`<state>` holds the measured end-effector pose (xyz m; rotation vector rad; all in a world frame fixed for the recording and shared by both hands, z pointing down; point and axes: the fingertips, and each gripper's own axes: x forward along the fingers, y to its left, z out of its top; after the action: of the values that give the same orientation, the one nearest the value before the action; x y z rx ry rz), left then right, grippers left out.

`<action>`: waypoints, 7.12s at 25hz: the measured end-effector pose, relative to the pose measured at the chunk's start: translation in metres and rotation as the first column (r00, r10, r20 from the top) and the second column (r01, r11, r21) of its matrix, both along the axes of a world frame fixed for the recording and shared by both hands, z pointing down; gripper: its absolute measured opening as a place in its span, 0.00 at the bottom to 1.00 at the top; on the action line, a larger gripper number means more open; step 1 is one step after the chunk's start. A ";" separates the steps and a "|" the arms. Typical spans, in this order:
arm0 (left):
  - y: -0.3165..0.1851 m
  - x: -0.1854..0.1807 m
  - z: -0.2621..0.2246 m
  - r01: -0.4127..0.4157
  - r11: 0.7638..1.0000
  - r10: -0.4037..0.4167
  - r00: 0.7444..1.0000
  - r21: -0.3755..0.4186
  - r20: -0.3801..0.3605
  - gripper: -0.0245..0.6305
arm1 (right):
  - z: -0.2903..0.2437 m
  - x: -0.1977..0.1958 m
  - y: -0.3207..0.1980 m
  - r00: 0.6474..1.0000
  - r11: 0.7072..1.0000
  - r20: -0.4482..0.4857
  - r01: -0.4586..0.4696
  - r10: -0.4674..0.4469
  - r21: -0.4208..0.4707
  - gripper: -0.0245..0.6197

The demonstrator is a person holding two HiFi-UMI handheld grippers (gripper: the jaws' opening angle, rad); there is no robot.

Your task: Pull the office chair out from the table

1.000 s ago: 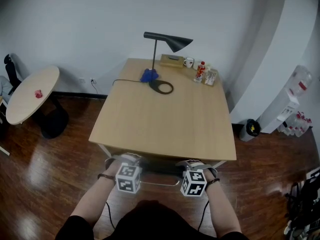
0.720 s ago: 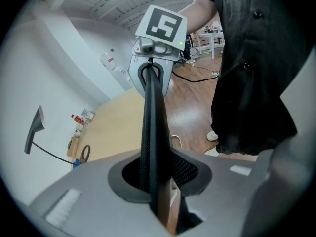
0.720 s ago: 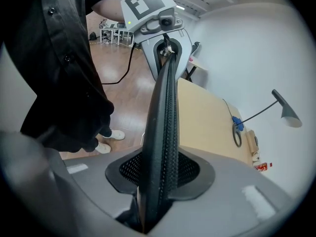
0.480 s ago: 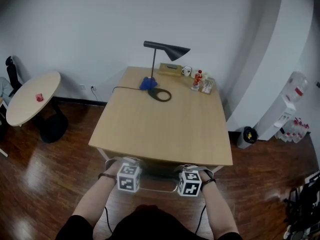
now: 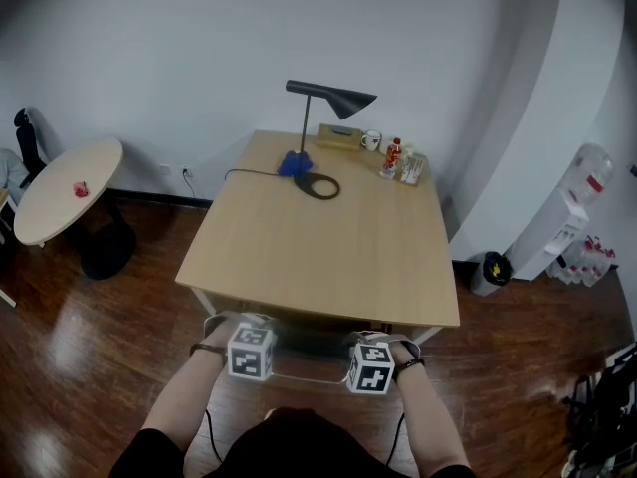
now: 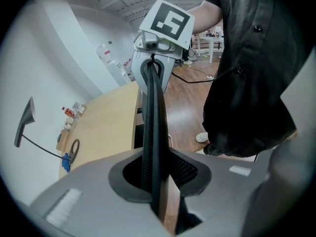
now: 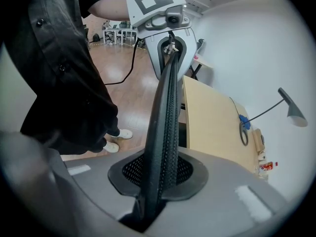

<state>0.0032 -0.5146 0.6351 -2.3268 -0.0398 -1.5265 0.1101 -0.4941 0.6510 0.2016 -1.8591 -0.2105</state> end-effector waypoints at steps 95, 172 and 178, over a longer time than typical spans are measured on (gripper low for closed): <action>0.304 -0.048 -0.010 -0.015 0.998 0.015 1.000 -0.055 0.013 0.18 | -0.007 -0.046 0.306 0.994 0.988 -0.032 -0.109 0.106 -0.109 0.19; 0.470 -0.071 -0.006 0.023 0.998 -0.022 1.000 -0.053 0.014 0.18 | -0.008 -0.072 0.471 0.991 0.985 -0.043 -0.129 0.124 -0.115 0.18; 0.481 -0.070 -0.007 0.023 0.998 -0.022 1.000 -0.058 0.020 0.18 | -0.009 -0.070 0.483 0.990 0.983 -0.050 -0.140 0.134 -0.122 0.18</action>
<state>-0.0670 -0.0337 0.6280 -2.3649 -0.0646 -1.5789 0.0398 -0.0111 0.6420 0.2357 -1.8023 -0.0025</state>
